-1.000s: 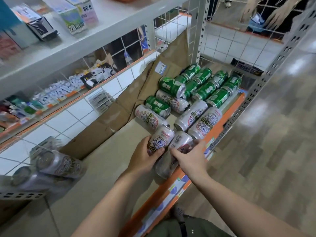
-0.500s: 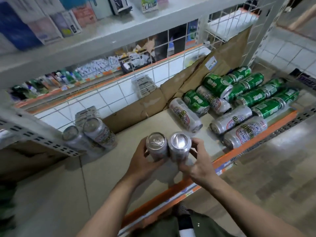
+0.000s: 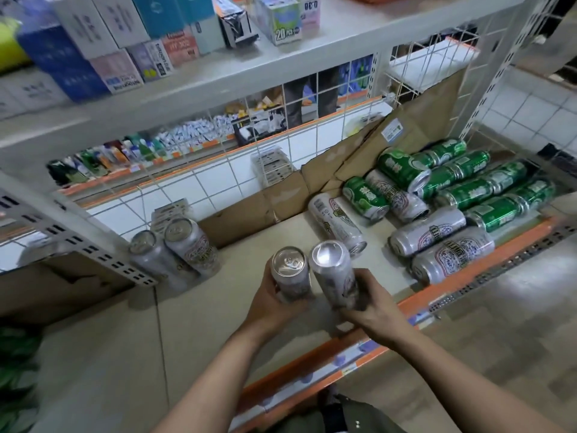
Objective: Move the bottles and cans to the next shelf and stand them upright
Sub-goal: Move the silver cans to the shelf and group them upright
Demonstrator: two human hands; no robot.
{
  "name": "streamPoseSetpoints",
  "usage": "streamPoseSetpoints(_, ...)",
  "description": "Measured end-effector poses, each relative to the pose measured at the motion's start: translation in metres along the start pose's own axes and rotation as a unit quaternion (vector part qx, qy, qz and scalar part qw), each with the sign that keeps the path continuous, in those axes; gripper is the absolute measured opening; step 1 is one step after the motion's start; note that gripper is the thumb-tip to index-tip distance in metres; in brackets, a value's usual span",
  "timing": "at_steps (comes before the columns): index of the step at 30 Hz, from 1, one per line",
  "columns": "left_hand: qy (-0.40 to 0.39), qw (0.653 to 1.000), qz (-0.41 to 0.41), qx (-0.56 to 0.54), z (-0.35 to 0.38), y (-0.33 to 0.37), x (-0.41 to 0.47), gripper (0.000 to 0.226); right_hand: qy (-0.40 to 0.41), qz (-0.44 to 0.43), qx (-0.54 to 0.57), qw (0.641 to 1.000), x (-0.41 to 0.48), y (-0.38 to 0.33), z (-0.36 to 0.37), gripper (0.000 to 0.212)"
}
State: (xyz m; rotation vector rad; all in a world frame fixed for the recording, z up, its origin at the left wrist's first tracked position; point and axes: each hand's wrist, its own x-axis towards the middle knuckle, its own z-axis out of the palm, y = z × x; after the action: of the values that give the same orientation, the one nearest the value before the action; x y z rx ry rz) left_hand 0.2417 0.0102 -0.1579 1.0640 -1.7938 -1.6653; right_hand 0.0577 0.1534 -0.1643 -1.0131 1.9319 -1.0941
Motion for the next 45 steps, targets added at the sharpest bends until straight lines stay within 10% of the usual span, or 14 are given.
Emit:
streamPoseSetpoints(11,-0.007,1.000,-0.002,0.009,-0.010,0.004,-0.001,0.090,0.192,-0.102,0.035,0.975,0.001,-0.044,-0.059,0.064)
streamPoseSetpoints(18,0.019,0.999,-0.021,0.020,-0.006,-0.001,0.002,0.063,0.078,-0.167,-0.103,0.978,0.015,-0.061,-0.037,0.068)
streamPoseSetpoints(33,0.068,0.997,-0.037,-0.001,0.007,-0.013,0.003,0.072,-0.018,0.025,-0.008,0.999,0.044,-0.010,0.020,0.066)
streamPoseSetpoints(45,0.211,0.973,-0.096,0.002,-0.095,-0.034,-0.066,0.065,-0.162,-0.037,0.015,0.986,0.056,-0.059,0.132,0.068)
